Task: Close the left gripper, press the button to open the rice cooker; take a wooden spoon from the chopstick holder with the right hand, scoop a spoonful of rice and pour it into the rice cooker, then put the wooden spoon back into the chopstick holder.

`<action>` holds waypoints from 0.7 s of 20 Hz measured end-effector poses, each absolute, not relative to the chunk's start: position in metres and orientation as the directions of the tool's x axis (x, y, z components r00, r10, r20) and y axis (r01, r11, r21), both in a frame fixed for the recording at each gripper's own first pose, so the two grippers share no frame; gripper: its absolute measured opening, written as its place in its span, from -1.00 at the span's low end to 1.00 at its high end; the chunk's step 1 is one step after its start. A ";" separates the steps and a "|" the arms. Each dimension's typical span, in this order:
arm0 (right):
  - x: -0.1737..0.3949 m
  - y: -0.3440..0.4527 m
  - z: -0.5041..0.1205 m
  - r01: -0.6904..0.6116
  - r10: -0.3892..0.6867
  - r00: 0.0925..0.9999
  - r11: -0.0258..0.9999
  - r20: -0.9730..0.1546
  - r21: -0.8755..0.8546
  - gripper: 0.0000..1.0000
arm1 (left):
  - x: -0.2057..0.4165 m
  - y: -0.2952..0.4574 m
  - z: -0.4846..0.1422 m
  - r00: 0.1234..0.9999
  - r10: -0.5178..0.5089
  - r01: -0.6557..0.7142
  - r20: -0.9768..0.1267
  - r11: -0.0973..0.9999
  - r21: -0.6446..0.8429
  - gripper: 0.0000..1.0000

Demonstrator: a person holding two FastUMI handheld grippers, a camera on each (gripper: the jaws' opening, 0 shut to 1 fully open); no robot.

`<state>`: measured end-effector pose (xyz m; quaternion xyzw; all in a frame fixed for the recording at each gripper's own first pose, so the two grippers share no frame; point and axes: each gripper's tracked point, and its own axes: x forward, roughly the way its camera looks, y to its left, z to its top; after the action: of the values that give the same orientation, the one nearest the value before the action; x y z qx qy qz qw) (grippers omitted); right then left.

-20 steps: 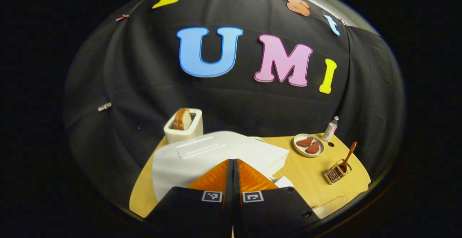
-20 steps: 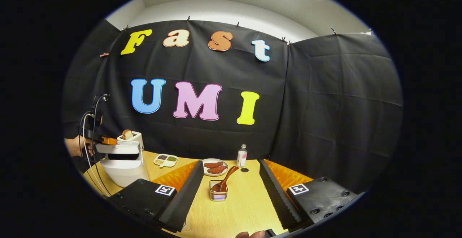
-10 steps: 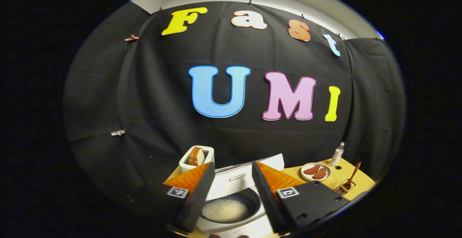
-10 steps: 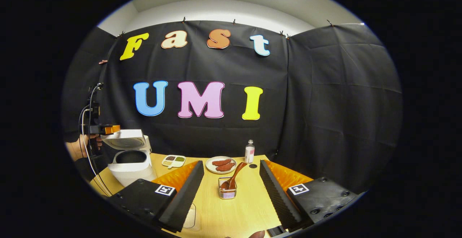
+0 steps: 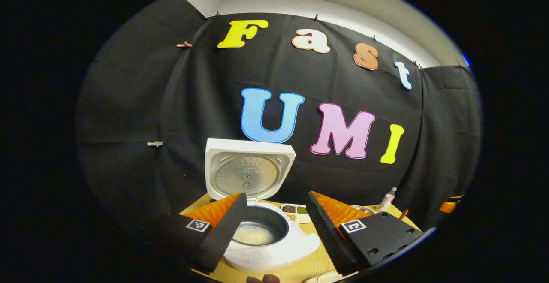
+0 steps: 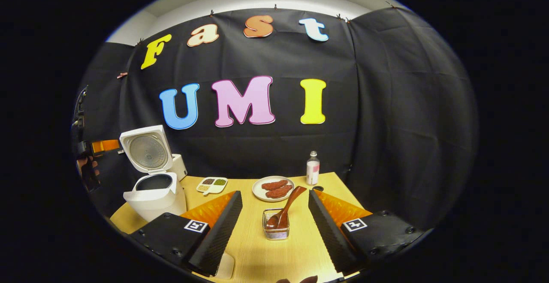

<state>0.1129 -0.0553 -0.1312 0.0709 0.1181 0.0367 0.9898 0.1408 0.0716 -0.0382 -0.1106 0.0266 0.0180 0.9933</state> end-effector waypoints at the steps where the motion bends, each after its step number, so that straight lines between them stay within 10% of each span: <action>1: 0.126 -0.056 -0.146 -0.061 0.101 0.964 0.984 -0.248 0.165 0.96 | 0.130 0.070 -0.041 0.997 0.046 -0.058 -0.060 0.977 -0.205 0.90; 14: 0.237 -0.060 -0.289 -0.067 0.186 0.906 0.951 -0.382 0.303 0.97 | 0.050 0.010 -0.091 0.987 0.058 -0.075 -0.148 0.991 -0.112 0.90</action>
<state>0.2368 -0.0605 -0.2891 0.1426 0.2073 0.0654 0.9656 0.0498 0.0101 -0.0911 -0.0587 0.0723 0.0336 0.9951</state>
